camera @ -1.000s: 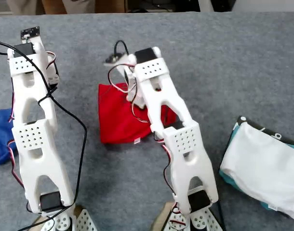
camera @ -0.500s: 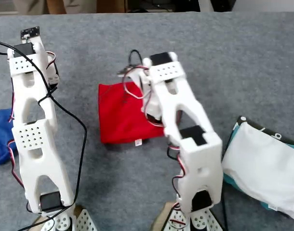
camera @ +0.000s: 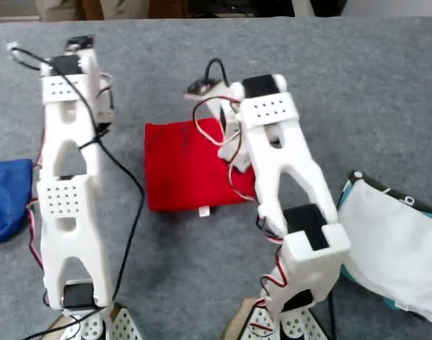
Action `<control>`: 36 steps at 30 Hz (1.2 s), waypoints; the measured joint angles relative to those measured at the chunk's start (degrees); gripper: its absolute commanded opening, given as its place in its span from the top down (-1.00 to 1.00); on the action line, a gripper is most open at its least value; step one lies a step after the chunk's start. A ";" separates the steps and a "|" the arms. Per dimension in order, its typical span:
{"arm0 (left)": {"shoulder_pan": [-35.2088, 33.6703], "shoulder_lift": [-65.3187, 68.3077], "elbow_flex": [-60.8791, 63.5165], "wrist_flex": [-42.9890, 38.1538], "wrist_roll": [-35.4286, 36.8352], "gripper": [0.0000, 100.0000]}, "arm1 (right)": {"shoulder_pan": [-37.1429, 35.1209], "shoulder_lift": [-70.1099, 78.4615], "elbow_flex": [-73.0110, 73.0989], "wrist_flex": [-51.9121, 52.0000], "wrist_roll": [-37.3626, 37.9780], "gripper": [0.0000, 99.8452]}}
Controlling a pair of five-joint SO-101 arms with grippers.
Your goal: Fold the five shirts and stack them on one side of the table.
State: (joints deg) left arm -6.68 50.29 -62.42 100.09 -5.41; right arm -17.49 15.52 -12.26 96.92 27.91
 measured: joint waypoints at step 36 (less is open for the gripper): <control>11.69 -12.04 29.19 -21.27 9.41 0.96 | 5.54 23.38 -32.09 2.64 -5.98 0.96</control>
State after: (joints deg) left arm 5.01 38.24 -33.23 78.81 4.00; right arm -11.96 38.90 -44.35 99.56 21.93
